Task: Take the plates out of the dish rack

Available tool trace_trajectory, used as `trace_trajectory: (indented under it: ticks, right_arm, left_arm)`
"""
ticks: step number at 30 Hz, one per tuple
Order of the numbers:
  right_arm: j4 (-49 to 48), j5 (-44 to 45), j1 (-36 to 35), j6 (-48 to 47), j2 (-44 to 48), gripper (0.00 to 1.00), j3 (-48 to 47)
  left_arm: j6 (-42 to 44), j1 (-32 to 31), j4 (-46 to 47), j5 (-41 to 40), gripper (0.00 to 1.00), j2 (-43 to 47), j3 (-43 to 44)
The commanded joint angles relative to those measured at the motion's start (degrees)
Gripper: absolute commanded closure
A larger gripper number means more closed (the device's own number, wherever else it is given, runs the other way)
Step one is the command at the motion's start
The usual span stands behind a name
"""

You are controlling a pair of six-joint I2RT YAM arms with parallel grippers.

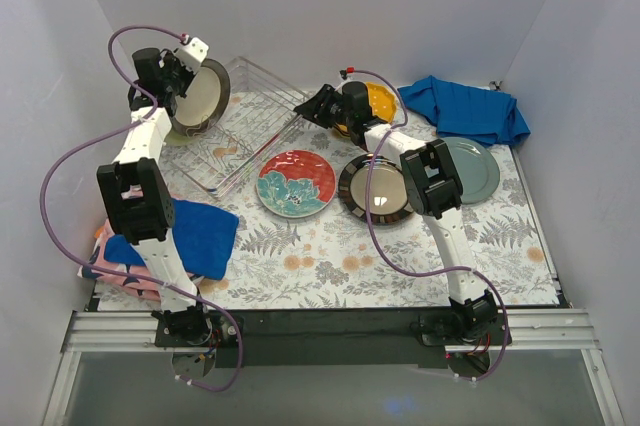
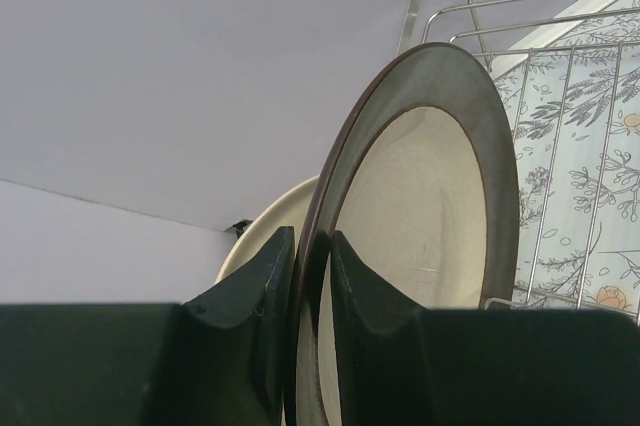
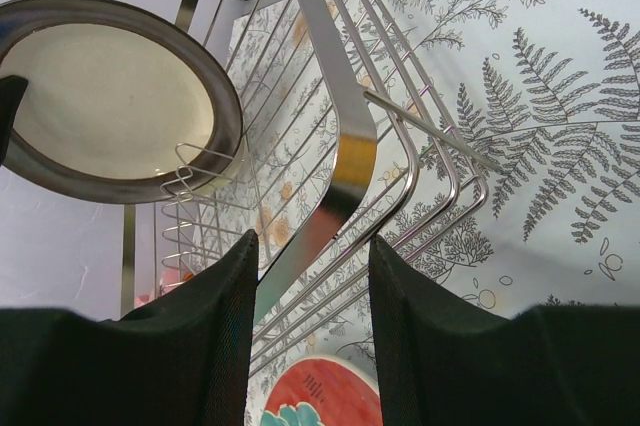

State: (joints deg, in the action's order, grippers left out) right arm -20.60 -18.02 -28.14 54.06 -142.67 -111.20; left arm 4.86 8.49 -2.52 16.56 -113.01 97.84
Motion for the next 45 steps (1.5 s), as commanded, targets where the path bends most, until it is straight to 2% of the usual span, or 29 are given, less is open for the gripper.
trace_trajectory:
  ticks: [1,3,8,15,19,24,32,36,45]
  right_arm:
    - [-0.9,-1.9,-0.2,-11.6,0.2,0.99,1.9]
    - [-1.0,-2.5,-0.3,-12.0,0.0,0.99,1.8]
    - [-1.0,-4.6,-0.9,-11.7,-0.9,0.99,-0.2]
    - [-1.0,-4.5,-0.9,-11.9,-1.1,0.99,-0.7]
    - [-1.3,-5.1,-0.9,-12.3,-1.5,0.99,-0.9]
    - [-1.4,-5.5,-1.0,-12.4,-2.1,0.99,-0.8]
    - [-1.5,-3.2,-1.7,-13.0,-1.2,0.99,0.0]
    - [-1.6,-3.0,-1.7,-13.0,-1.1,0.99,-0.1]
    - [-1.9,-3.6,-1.4,-11.0,-2.3,0.99,-1.0]
  left_arm:
    - [0.2,1.4,14.2,-9.5,1.00,2.9,6.6]
    - [-1.6,0.9,14.5,-9.9,1.00,1.6,8.7]
    - [0.2,-1.9,20.1,-10.8,1.00,2.4,3.9]
    - [1.6,-3.0,22.1,-11.2,1.00,2.6,3.8]
    - [4.9,-4.1,28.8,-10.1,1.00,2.2,1.5]
    - [5.2,-5.6,32.8,-9.5,1.00,-0.4,0.3]
    - [4.3,-6.6,33.4,-9.9,1.00,-3.4,2.5]
    - [4.7,-6.6,35.1,-10.1,1.00,-1.7,-1.0]
    - [-0.2,-7.2,33.7,-3.2,1.00,5.6,-7.5]
